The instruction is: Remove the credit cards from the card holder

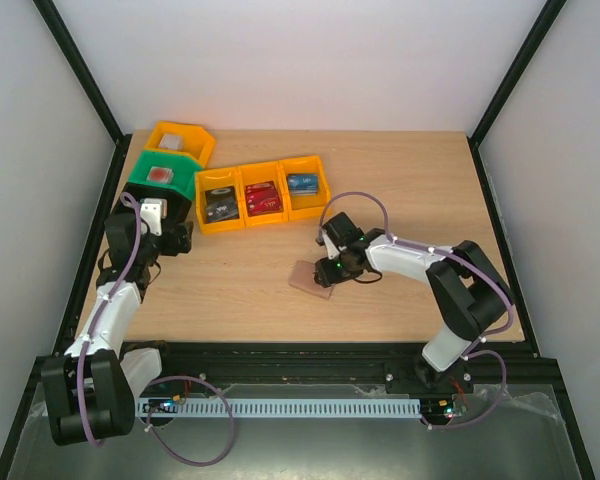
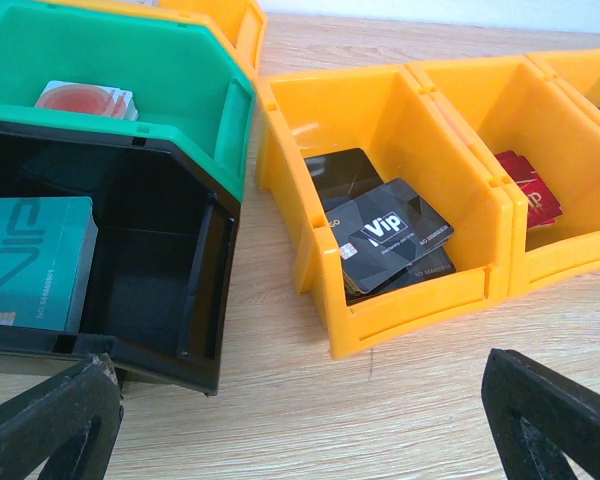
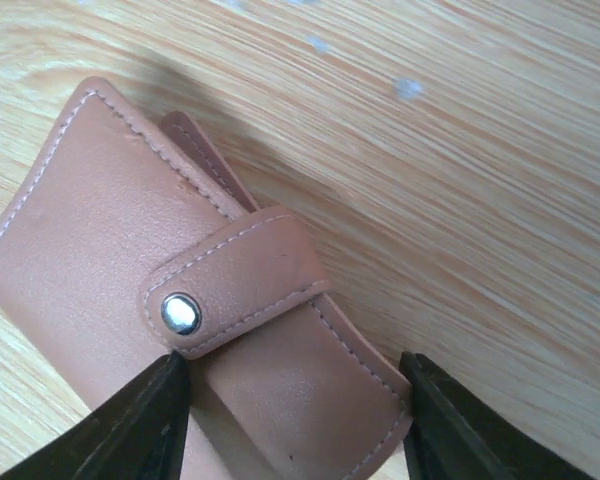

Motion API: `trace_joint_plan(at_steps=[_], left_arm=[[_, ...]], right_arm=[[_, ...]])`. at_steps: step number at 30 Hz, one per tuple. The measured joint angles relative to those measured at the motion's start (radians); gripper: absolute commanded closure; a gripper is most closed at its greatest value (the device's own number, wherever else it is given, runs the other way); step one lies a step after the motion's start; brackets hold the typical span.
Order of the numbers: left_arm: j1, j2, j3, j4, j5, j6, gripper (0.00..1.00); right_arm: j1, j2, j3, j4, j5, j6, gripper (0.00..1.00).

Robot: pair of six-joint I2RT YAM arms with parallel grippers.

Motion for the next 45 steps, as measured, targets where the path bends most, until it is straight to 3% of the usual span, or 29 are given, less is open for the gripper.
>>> trace_joint_plan(at_steps=[6,7,16,22,31,35,40,45], left_arm=[[-0.002,0.000,0.000,0.000,0.002,0.003,0.01],[-0.003,0.000,0.000,0.000,0.002,0.003,0.01],[-0.006,-0.004,0.000,-0.008,0.006,0.012,0.01],[-0.010,-0.003,0.068,-0.093,0.021,0.046,0.01],[-0.080,0.015,0.571,-0.480,0.120,0.166,0.01],[-0.154,0.000,0.807,-0.644,0.209,0.178,0.01],[-0.184,-0.109,0.897,-0.663,0.338,0.044,0.01],[-0.290,-0.268,0.710,-0.444,0.412,-0.239,0.01]], right_arm=[[0.019,0.001,-0.024,0.117,-0.076,0.043,0.96],[0.019,0.000,-0.027,0.131,-0.086,0.046,0.98],[0.026,-0.047,-0.061,0.215,-0.151,0.118,0.98],[0.032,-0.280,-0.080,0.277,-0.145,0.202,0.98],[0.032,-0.780,-0.135,0.600,0.010,0.327,0.98],[0.032,-0.875,-0.146,0.769,0.044,0.380,0.98],[0.033,-0.853,-0.178,0.972,0.032,0.463,0.98],[0.063,-0.730,-0.185,1.089,-0.001,0.528,0.98]])
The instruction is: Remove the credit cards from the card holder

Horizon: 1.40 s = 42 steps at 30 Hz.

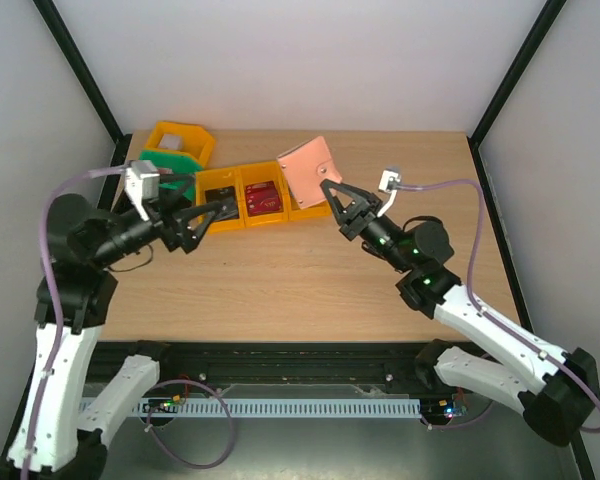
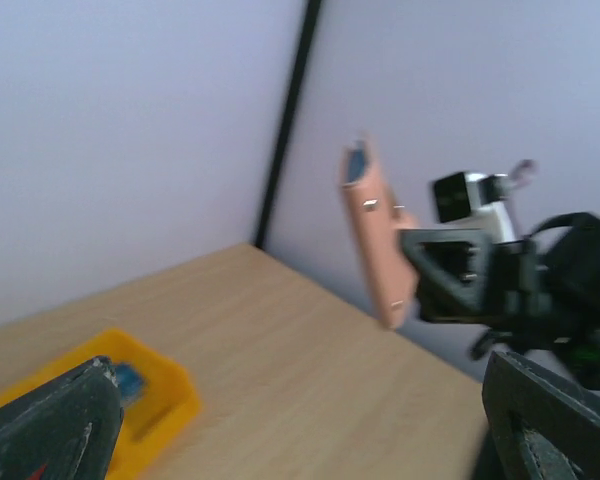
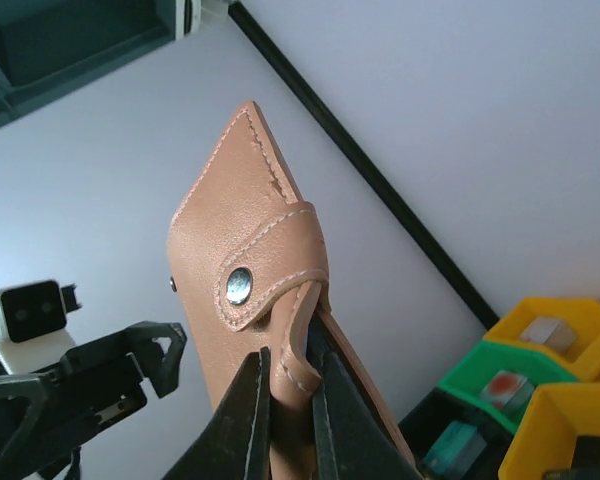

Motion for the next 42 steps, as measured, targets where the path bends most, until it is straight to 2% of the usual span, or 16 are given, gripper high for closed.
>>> trace_joint_plan(at_steps=[4,9,13,14,15,16,17,18,20,21,22,23,24,32,37,42], left_arm=[[-0.174,0.072,-0.077,0.116,-0.027,-0.106,0.01],[-0.312,0.218,-0.078,0.182,-0.067,-0.130,0.01],[-0.366,0.251,-0.078,0.216,-0.118,-0.139,0.13],[-0.369,0.253,-0.078,0.230,-0.127,-0.148,0.21],[-0.369,0.256,-0.080,0.253,-0.131,-0.158,0.37],[-0.369,0.257,-0.087,0.283,-0.129,-0.170,0.64],[-0.369,0.257,-0.104,0.323,-0.123,-0.186,0.83],[-0.369,0.256,-0.121,0.352,-0.119,-0.208,0.95],[-0.370,0.255,-0.165,0.408,-0.109,-0.243,0.98],[-0.370,0.252,-0.177,0.421,-0.108,-0.254,0.98],[-0.370,0.244,-0.193,0.430,-0.117,-0.263,0.98],[-0.370,0.232,-0.214,0.436,-0.126,-0.274,0.98],[-0.370,0.214,-0.237,0.437,-0.145,-0.282,0.98],[-0.307,0.000,-0.586,0.352,-0.481,-0.455,0.98],[-0.263,-0.080,-0.750,0.309,-0.547,-0.517,0.98],[-0.269,-0.129,-0.759,0.322,-0.562,-0.489,0.98]], right_arm=[[0.028,0.062,0.017,0.010,-0.023,0.000,0.98],[0.049,0.097,0.038,0.048,-0.040,-0.014,0.98],[0.053,0.125,0.040,0.063,-0.082,-0.042,0.98],[0.053,0.134,0.042,0.064,-0.097,-0.049,0.98],[0.053,0.144,0.045,0.064,-0.115,-0.058,0.98],[0.054,0.154,0.047,0.066,-0.132,-0.069,0.98],[0.054,0.165,0.047,0.066,-0.149,-0.077,0.98],[0.054,0.173,0.048,0.066,-0.168,-0.087,0.98],[0.053,0.188,0.051,0.060,-0.192,-0.113,0.96],[0.049,0.193,0.051,0.047,-0.193,-0.128,0.80],[0.045,0.196,0.052,0.036,-0.198,-0.142,0.54],[0.046,0.196,0.055,0.015,-0.198,-0.157,0.38],[0.050,0.194,0.060,-0.013,-0.190,-0.185,0.35],[0.057,0.224,0.283,-0.400,0.103,-0.503,0.31],[0.074,0.368,0.425,-0.573,0.069,-0.616,0.32],[0.181,0.414,0.407,-0.657,0.082,-0.679,0.35]])
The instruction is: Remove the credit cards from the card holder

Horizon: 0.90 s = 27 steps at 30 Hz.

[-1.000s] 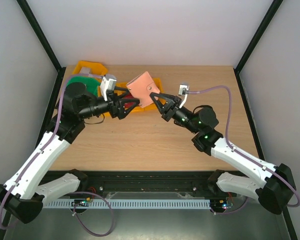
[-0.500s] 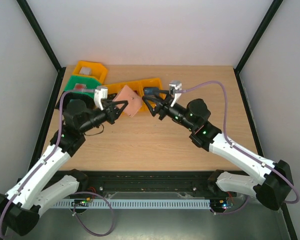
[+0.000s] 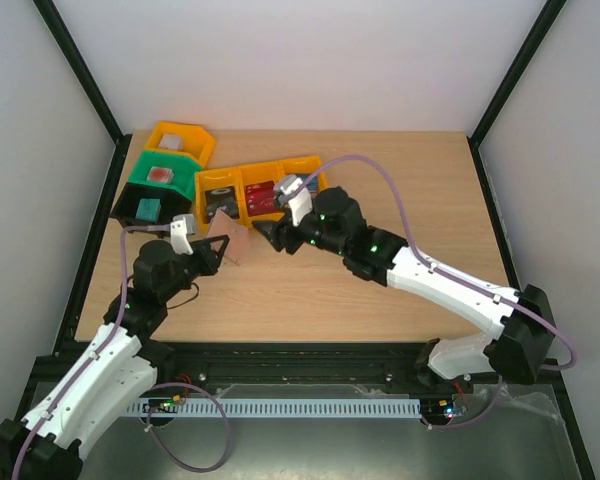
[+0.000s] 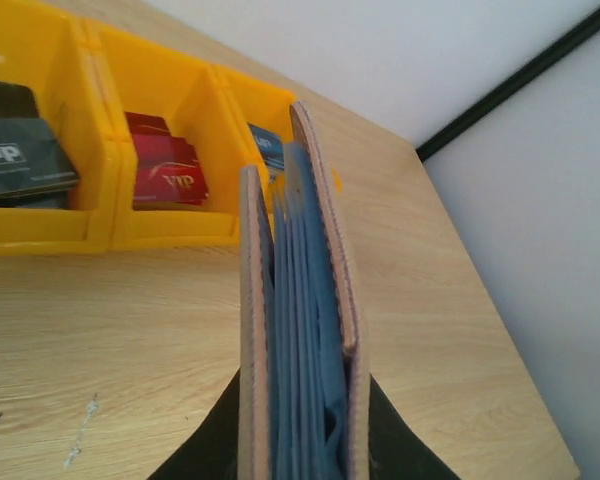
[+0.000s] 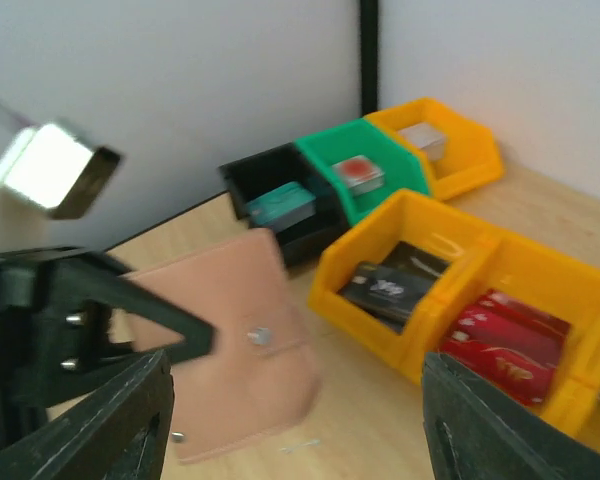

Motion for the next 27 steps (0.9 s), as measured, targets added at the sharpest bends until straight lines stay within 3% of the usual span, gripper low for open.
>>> trace_joint_plan(at_steps=[9,16,21,27], left_arm=[[-0.073,0.015,0.035,-0.035,0.028,0.107,0.98],[-0.073,0.019,0.045,0.005,0.104,0.095,0.98],[-0.073,0.020,0.045,0.016,0.132,0.093,0.98],[-0.072,0.026,0.045,0.018,0.140,0.089,0.98]], right_arm=[[0.129,0.031,0.002,-0.008,0.104,-0.116,0.48],[0.136,0.096,0.002,-0.021,0.122,-0.163,0.50],[0.136,0.114,0.002,-0.022,0.140,-0.174,0.63],[0.142,0.153,0.016,-0.014,0.194,-0.174,0.67]])
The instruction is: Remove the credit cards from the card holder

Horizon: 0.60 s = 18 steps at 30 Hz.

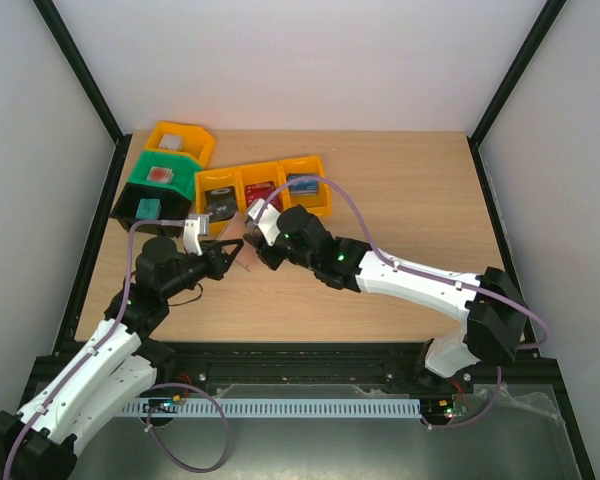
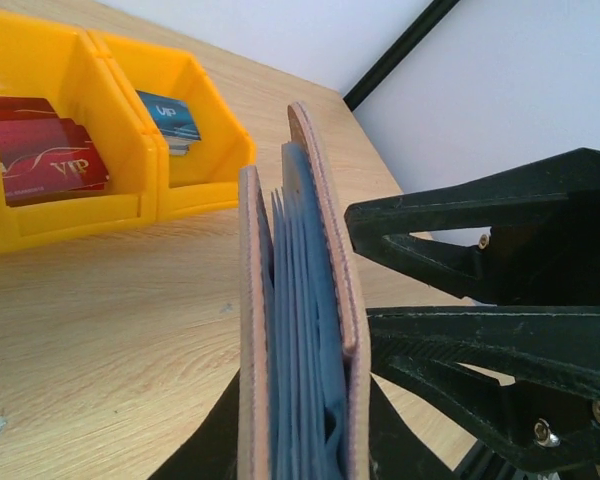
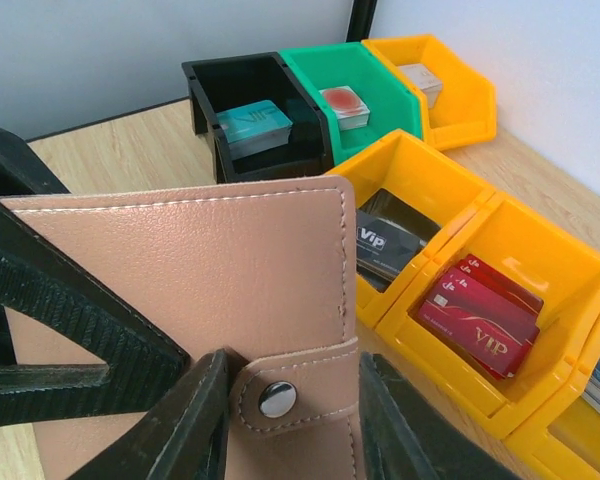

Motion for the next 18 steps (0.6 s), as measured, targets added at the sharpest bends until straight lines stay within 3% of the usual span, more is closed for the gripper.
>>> trace_joint_plan(at_steps=[12,14,18], left_arm=[[0.002,0.000,-0.007,-0.007,-0.021,-0.009,0.98],[0.002,0.000,-0.008,-0.006,-0.026,-0.009,0.98],[0.004,0.000,-0.008,-0.005,-0.030,-0.010,0.98]], right_arm=[[0.021,0.030,0.011,-0.002,0.043,0.001,0.88],[0.024,0.036,0.020,-0.008,0.052,0.000,0.97],[0.030,0.039,0.022,-0.009,0.074,0.002,0.98]])
